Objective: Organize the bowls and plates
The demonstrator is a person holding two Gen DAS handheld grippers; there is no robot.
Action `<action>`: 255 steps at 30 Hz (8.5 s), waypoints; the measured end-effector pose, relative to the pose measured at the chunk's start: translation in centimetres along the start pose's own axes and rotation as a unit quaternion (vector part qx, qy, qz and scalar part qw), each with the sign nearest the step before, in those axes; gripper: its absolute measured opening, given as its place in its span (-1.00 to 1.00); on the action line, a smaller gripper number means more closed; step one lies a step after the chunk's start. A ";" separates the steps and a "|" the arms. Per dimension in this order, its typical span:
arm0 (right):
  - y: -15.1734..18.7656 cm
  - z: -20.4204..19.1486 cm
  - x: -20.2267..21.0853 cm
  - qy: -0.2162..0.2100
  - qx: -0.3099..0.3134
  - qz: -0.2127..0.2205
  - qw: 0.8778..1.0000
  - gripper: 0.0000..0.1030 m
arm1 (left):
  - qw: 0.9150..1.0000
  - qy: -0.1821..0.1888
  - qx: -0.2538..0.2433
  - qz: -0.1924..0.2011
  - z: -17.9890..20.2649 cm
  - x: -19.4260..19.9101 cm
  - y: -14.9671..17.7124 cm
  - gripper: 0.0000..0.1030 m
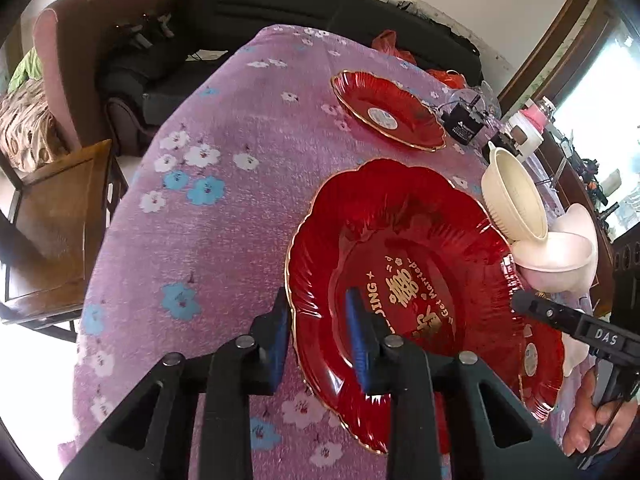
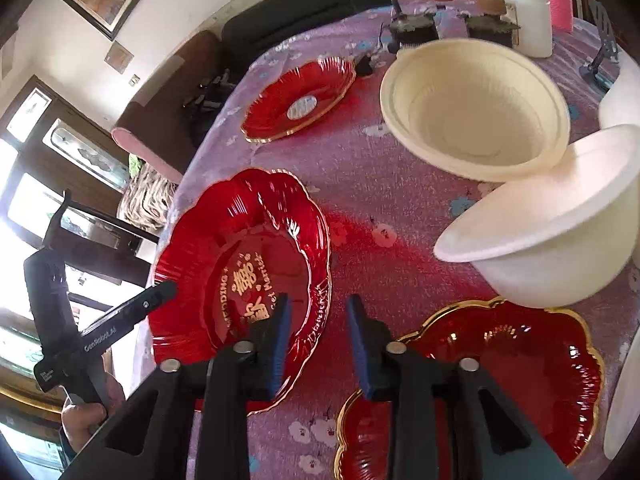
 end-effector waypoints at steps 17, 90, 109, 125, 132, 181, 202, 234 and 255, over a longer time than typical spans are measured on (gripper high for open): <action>6.1 -2.0 4.0 -0.011 0.042 0.003 0.999 -0.79 | 0.999 -0.013 -0.024 0.044 0.9 6.7 6.1 -0.55; 10.6 14.8 11.4 -0.029 -0.130 0.075 0.988 -0.77 | 0.986 0.105 -0.105 0.073 16.4 12.0 12.7 0.47; 19.2 21.2 24.7 0.054 -0.118 0.133 0.983 -0.78 | 0.966 0.174 -0.188 -0.029 28.1 5.8 18.8 0.46; 19.3 21.1 23.7 -0.010 -0.125 0.142 0.982 -0.71 | 0.974 0.091 -0.208 -0.013 28.8 2.0 19.1 0.37; 18.7 20.2 22.5 -0.017 -0.119 0.134 0.984 -0.55 | 0.966 0.073 -0.246 0.001 29.9 1.6 19.5 -0.11; 15.9 11.6 23.6 0.025 -0.025 0.170 0.985 -0.75 | 0.976 0.115 -0.171 0.066 24.5 8.8 18.0 -0.40; 13.4 -0.5 12.4 -0.021 0.069 0.084 0.994 -0.74 | 0.992 0.040 -0.056 0.108 9.5 11.9 15.5 -0.40; 13.4 -4.0 6.4 0.027 0.146 0.037 0.988 -0.60 | 0.995 -0.019 -0.068 0.076 6.8 9.9 15.9 0.04; 13.1 -3.6 7.5 0.024 0.137 0.039 0.990 -0.54 | 0.994 -0.014 -0.075 0.079 7.0 11.5 15.6 0.53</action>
Point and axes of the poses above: each gripper's, at about its wrist camera, not at the fingertips, and x roughly against the way its jaws point, z to its right, y to its underside, the point moved 5 cm from there along -x, roughly the way its jaws point, and after that the axes turned 6 degrees about z, right-handed, at the moved point
